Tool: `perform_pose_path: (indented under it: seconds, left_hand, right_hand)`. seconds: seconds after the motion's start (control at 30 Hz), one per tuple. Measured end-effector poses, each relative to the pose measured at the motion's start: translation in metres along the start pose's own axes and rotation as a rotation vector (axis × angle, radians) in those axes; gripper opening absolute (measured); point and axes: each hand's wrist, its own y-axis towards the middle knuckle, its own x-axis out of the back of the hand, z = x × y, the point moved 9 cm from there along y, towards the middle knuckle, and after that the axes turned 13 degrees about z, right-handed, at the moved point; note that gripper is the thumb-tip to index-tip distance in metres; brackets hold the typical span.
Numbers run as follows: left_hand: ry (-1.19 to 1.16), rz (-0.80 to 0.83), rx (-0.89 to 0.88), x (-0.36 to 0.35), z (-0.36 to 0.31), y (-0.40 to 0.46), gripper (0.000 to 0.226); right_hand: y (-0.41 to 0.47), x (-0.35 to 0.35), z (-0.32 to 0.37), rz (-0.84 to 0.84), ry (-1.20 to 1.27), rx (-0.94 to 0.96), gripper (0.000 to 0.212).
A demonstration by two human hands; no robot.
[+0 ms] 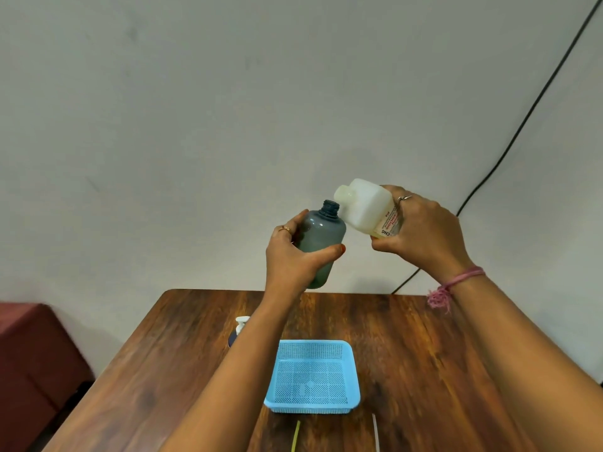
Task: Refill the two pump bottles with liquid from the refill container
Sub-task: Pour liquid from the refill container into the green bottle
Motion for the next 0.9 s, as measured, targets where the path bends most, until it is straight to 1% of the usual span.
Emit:
perform_pose_path:
  seconds: [0.5,0.9]
  left_hand:
    - [-0.019,-0.023,-0.042,0.000,-0.011,-0.010,0.086]
    - [-0.012,-0.034,-0.053,-0.014,-0.019,-0.022,0.085]
  right_hand:
    - [-0.005,0.026,0.008,-0.129,-0.141,0.122,0.079]
    - [-0.019,0.046,0.008,-0.183,-0.220,0.192,0.078]
